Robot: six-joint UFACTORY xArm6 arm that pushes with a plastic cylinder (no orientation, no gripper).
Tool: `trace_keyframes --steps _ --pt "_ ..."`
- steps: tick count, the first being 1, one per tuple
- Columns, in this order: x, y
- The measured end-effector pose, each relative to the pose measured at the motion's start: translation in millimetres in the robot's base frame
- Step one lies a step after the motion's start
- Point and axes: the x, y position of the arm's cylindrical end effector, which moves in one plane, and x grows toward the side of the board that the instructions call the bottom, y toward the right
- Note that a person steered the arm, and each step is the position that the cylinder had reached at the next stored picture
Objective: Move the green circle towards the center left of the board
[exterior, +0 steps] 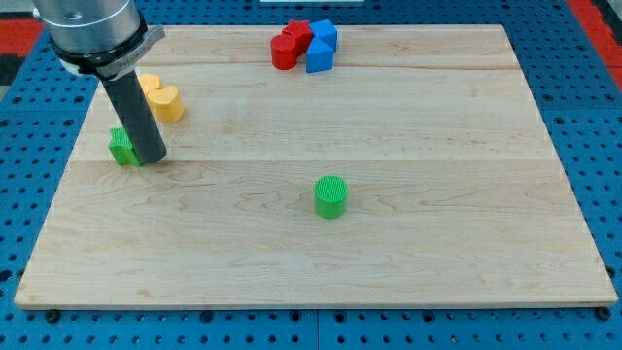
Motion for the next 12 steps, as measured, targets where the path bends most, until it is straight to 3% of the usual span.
trace_keyframes --steps 3,5,7,9,12 --pt "-12.4 -26.1" --pt "49.4 40.4" --pt "64.8 144.2" --pt "101.6 203.4" --pt "46.5 221.3"
